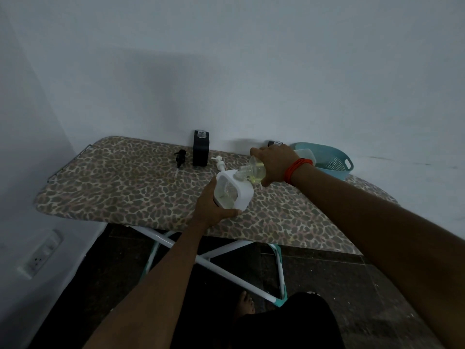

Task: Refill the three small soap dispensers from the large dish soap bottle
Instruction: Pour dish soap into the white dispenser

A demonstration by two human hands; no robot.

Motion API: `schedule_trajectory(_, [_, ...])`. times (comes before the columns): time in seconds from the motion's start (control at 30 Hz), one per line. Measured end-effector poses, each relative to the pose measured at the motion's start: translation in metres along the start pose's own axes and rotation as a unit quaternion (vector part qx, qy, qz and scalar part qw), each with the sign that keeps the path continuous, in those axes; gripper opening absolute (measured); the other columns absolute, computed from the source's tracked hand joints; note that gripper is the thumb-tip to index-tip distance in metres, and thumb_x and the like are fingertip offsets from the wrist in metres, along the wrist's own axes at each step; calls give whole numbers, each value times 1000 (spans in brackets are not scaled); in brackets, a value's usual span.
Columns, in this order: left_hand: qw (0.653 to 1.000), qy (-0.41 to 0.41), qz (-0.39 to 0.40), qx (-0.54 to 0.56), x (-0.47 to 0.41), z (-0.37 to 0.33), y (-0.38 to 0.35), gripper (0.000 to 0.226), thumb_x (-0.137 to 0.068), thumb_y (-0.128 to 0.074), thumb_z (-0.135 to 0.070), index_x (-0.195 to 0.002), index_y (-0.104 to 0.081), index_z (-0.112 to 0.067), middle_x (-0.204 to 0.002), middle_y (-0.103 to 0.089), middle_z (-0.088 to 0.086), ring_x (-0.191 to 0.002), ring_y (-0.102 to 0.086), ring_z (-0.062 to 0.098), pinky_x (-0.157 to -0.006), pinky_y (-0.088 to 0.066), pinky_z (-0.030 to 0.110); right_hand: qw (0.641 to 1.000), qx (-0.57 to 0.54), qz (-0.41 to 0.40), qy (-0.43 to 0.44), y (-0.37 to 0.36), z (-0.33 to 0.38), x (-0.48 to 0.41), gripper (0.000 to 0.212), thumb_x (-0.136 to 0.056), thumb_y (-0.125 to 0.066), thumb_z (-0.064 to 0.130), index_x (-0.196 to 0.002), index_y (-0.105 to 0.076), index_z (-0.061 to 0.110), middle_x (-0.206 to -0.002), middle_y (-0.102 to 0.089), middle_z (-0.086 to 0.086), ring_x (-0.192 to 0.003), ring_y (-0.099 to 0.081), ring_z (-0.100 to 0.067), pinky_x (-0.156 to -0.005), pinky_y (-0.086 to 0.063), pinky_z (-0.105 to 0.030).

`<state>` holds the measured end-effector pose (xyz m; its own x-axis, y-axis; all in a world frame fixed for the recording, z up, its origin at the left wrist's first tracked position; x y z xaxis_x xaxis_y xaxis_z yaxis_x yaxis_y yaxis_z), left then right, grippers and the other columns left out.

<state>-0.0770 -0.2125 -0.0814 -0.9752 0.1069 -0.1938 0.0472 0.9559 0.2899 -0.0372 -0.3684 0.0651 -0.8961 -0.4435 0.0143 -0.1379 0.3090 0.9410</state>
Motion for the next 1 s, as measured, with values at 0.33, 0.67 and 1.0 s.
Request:
schedule_trajectory(0.33, [1000, -5, 3, -3, 2, -6, 0, 117, -49, -88, -56, -150, -36, -29, -149, -51, -2, -136, -51, 17, -110, -47, 48, 1000, 4, 2, 2, 0, 0, 1, 91, -62, -84, 54, -135, -40, 24, -117, -65, -4, -102, -63, -27, -87, -51, -42])
schedule_trajectory(0.67, [1000, 0, 4, -2, 3, -7, 1, 120, -49, -89, -55, -153, -37, -25, -150, -51, -2, -136, -51, 17, -109, -47, 49, 1000, 6, 2, 3, 0, 1, 0, 93, -62, -85, 55, -137, -39, 25, -118, -64, -4, -103, -63, -27, -87, -50, -41])
schedule_trajectory(1.0, [1000, 17, 3, -8, 3, -5, 1, 127, -48, -90, -54, -156, -35, -17, -152, -50, 3, -138, -50, 21, -109, -47, 52, 1000, 7, 0, 1, -1, 1, 0, 93, -61, -85, 55, -136, -40, 24, -115, -65, -4, -101, -63, -27, -87, -51, -42])
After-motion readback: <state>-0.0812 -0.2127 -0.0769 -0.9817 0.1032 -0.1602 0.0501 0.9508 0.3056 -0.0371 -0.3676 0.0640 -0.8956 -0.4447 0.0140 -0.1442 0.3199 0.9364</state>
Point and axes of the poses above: each hand's wrist, its own x-axis away from the middle knuckle, its own y-axis out of the back of the hand, z = x × y, the point moved 9 cm from there along -x, towards the middle knuckle
